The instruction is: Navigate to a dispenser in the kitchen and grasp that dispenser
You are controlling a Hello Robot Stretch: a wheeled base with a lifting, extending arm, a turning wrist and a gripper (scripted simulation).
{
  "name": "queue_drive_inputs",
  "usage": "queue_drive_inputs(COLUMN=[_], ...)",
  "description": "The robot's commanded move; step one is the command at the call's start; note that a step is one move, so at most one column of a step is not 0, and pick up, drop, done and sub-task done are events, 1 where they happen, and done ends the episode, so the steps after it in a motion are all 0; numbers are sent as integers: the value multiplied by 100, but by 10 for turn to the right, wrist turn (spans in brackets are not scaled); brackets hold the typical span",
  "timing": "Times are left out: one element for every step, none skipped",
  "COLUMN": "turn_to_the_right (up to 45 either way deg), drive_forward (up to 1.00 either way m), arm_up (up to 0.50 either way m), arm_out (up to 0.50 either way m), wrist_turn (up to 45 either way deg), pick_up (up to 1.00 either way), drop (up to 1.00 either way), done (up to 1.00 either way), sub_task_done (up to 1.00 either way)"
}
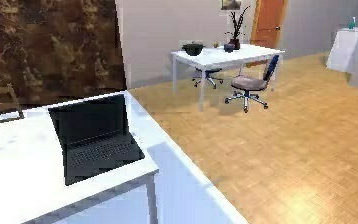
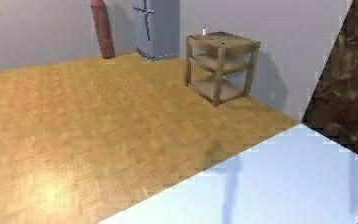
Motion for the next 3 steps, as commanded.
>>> queue_drive_inputs(turn_to_the_right=[450, 0, -60], drive_forward=[0, 60, 0], arm_up=[0, 0, 0], arm_out=[0, 0, 0], wrist_turn=[0, 0, 0], pick_up=[0, 0, 0], drop=[0, 0, 0], done=[0, 0, 0], sub_task_done=[0, 0, 0])
